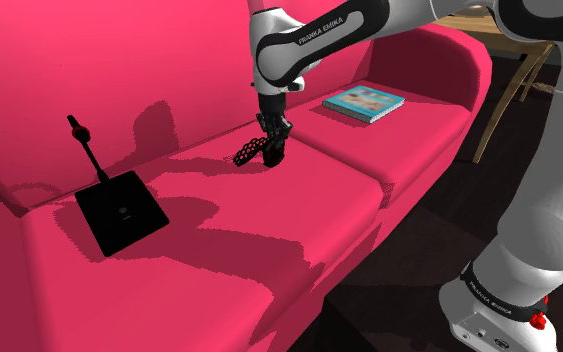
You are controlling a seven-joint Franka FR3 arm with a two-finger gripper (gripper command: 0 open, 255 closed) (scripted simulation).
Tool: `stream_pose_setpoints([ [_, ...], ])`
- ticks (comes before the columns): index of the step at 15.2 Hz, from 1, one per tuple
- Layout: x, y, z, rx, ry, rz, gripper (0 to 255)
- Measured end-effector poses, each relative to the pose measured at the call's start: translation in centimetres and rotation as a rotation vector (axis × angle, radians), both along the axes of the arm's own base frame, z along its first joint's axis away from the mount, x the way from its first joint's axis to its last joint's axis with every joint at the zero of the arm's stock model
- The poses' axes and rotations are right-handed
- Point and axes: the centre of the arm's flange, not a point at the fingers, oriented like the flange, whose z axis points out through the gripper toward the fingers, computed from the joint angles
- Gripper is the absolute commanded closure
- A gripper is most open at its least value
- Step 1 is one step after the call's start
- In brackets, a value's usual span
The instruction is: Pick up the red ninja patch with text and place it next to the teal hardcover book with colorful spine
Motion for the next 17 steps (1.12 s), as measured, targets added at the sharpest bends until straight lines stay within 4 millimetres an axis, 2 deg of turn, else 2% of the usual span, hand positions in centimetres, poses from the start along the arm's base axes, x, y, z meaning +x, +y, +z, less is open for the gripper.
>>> stream_pose_setpoints([
  [4, 0.0, 0.0, 0.3, 0.0, 0.0, 0.0, 255],
  [17, 0.0, 0.0, 6.9, 0.0, 0.0, 0.0, 255],
])
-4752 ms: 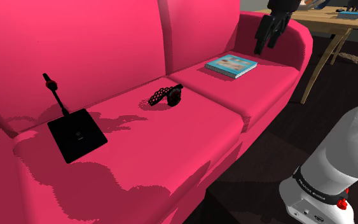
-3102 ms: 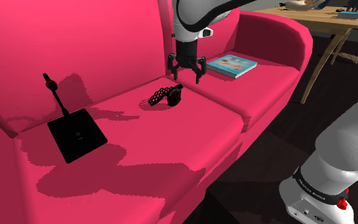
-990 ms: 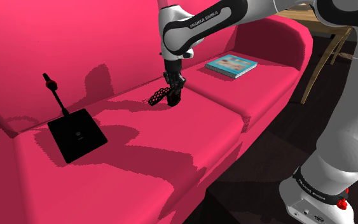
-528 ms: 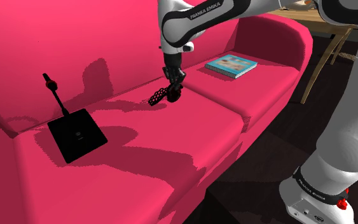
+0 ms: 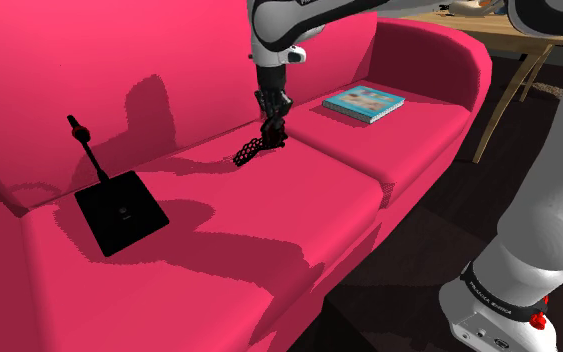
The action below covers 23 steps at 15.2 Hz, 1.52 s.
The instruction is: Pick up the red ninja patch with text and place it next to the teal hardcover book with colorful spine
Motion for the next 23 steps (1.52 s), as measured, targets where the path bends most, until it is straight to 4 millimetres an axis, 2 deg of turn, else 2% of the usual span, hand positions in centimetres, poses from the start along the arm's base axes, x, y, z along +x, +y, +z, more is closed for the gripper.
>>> stream_pose_setpoints([
  [19, -0.1, 0.0, 9.8, 0.0, 0.0, 0.0, 255],
  [21, -0.3, -1.6, 10.2, 0.0, 0.0, 0.0, 255],
  [23, -0.9, -4.0, 10.1, 0.0, 0.001, -0.001, 255],
])
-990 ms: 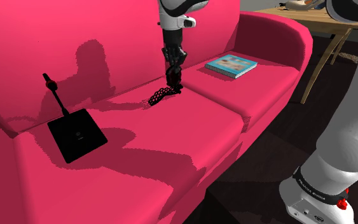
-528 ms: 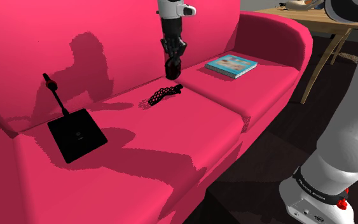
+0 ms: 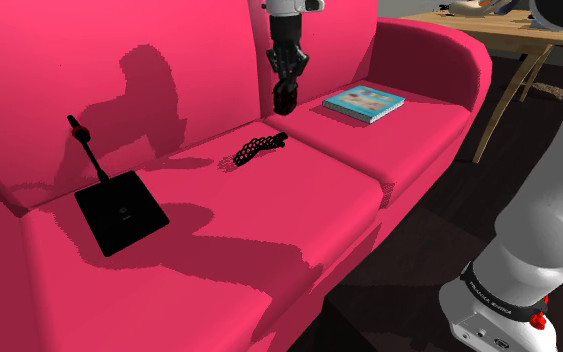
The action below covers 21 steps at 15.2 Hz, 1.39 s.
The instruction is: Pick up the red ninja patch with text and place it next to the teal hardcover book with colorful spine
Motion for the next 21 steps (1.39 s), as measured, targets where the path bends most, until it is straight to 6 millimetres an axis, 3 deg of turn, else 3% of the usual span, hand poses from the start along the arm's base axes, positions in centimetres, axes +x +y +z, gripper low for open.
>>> stream_pose_setpoints([
  [21, -5.7, -26.8, 0.4, 0.0, 0.0, 0.0, 255],
])
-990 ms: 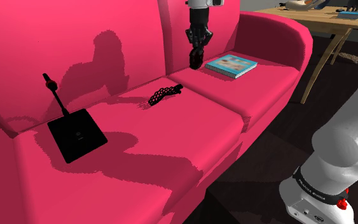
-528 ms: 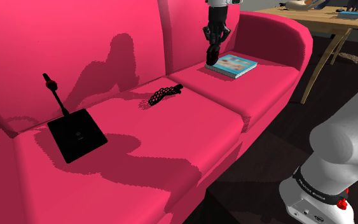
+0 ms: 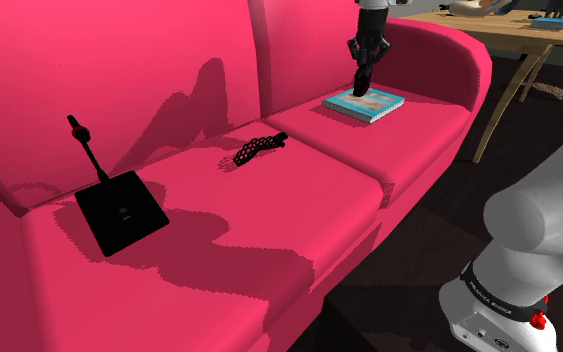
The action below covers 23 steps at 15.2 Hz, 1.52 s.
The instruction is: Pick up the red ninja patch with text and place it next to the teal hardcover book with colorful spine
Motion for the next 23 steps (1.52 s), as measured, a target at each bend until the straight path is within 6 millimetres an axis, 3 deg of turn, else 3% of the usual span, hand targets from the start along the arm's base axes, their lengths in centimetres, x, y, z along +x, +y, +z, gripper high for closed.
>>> stream_pose_setpoints([
  [17, -4.2, -22.3, 0.6, 0.0, 0.0, 0.001, 255],
  [23, -4.7, -23.6, -2.1, 0.0, 0.001, 0.001, 255],
])
